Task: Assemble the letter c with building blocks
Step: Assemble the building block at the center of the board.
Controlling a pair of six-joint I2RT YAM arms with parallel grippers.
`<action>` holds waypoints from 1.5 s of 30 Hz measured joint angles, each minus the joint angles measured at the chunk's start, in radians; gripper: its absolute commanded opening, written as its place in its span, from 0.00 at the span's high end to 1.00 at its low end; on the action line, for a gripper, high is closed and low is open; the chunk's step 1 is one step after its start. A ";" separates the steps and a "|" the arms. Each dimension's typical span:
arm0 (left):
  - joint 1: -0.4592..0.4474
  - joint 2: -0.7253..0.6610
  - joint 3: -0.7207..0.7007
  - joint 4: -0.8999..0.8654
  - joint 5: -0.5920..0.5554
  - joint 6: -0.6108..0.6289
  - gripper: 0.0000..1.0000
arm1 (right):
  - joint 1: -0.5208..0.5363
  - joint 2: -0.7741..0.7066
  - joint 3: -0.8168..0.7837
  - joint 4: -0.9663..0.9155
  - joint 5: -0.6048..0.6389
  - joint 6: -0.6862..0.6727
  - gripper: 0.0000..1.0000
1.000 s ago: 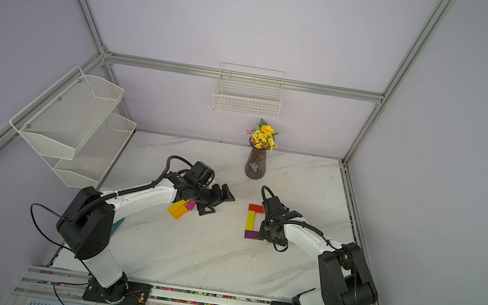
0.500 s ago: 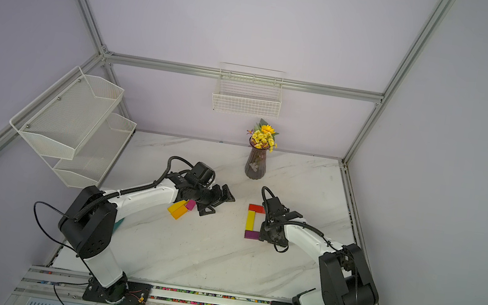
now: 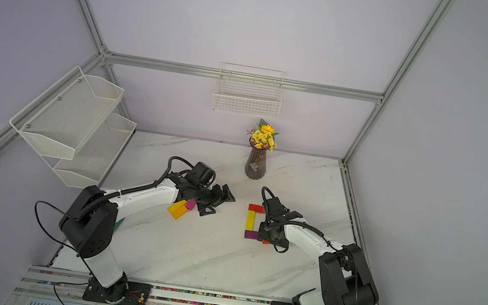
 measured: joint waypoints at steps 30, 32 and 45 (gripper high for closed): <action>-0.026 0.027 0.023 0.042 0.007 -0.041 0.00 | -0.118 -0.286 -0.093 0.012 -0.355 0.182 0.12; -0.026 0.027 0.017 0.045 0.007 -0.042 0.00 | -0.118 -0.305 -0.128 0.013 -0.372 0.195 0.13; -0.026 0.027 0.014 0.050 0.008 -0.044 0.00 | -0.118 -0.319 -0.265 0.124 -0.434 0.284 0.14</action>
